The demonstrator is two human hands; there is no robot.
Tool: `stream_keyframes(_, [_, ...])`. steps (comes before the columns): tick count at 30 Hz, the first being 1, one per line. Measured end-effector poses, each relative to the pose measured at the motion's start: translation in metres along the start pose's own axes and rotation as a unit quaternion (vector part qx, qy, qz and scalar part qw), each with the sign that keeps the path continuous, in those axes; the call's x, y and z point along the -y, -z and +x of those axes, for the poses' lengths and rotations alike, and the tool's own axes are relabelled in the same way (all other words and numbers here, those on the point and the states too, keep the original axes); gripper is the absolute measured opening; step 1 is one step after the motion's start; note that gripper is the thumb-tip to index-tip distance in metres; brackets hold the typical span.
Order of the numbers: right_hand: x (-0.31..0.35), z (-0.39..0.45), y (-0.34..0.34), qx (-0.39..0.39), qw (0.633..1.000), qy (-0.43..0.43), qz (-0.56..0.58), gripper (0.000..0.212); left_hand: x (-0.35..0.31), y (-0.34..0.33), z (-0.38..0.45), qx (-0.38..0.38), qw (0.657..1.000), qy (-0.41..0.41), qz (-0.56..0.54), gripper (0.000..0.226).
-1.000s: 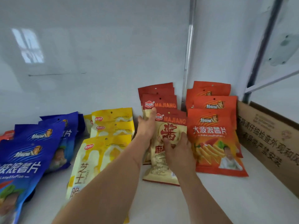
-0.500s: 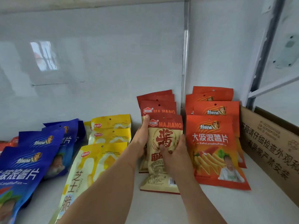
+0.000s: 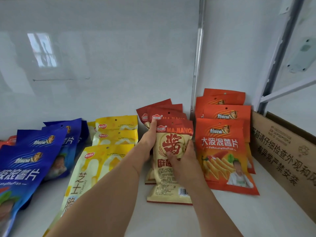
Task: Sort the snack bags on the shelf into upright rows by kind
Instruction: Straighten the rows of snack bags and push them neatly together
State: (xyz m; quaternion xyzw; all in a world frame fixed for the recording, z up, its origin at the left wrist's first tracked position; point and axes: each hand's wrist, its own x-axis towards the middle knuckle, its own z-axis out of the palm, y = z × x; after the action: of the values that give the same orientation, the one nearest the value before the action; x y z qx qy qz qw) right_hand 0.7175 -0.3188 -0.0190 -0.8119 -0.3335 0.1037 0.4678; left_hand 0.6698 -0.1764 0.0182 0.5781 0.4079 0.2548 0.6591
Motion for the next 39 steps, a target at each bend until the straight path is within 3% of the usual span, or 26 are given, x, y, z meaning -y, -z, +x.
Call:
stream_keyframes(2, [0.0,0.0,0.001,-0.003,1.0,-0.008,-0.003,0.096,-0.002,-0.004,0.003,-0.04,0.999,-0.016,0.026,0.081])
stream_keyframes(4, [-0.001,0.0,0.002,-0.001,1.0,-0.01,-0.021,0.098,-0.008,-0.008,0.004,-0.129,0.987,-0.066,0.067,0.087])
stream_keyframes(7, [-0.003,0.0,0.004,0.007,0.999,-0.003,-0.044,0.1,-0.019,-0.017,-0.009,-0.226,0.93,-0.213,0.195,0.09])
stream_keyframes(10, [-0.002,0.0,0.006,0.007,0.998,0.01,-0.06,0.101,-0.031,-0.029,-0.019,-0.198,0.857,-0.28,0.385,0.088])
stream_keyframes(13, [-0.003,0.0,0.004,0.011,0.998,0.006,-0.06,0.102,-0.03,-0.032,-0.008,-0.128,0.827,-0.228,0.499,0.087])
stream_keyframes(17, [-0.008,-0.002,-0.002,0.029,0.997,-0.006,-0.065,0.105,-0.009,-0.026,0.012,-0.092,0.815,-0.177,0.545,0.083])
stream_keyframes(30, [-0.007,-0.009,-0.008,0.003,0.994,-0.021,-0.106,0.1,0.002,-0.027,0.023,-0.09,0.807,-0.178,0.555,0.08])
stream_keyframes(39, [-0.011,-0.027,-0.007,0.019,0.988,0.023,-0.154,0.086,0.0,-0.025,0.017,-0.099,0.789,-0.184,0.578,0.084])
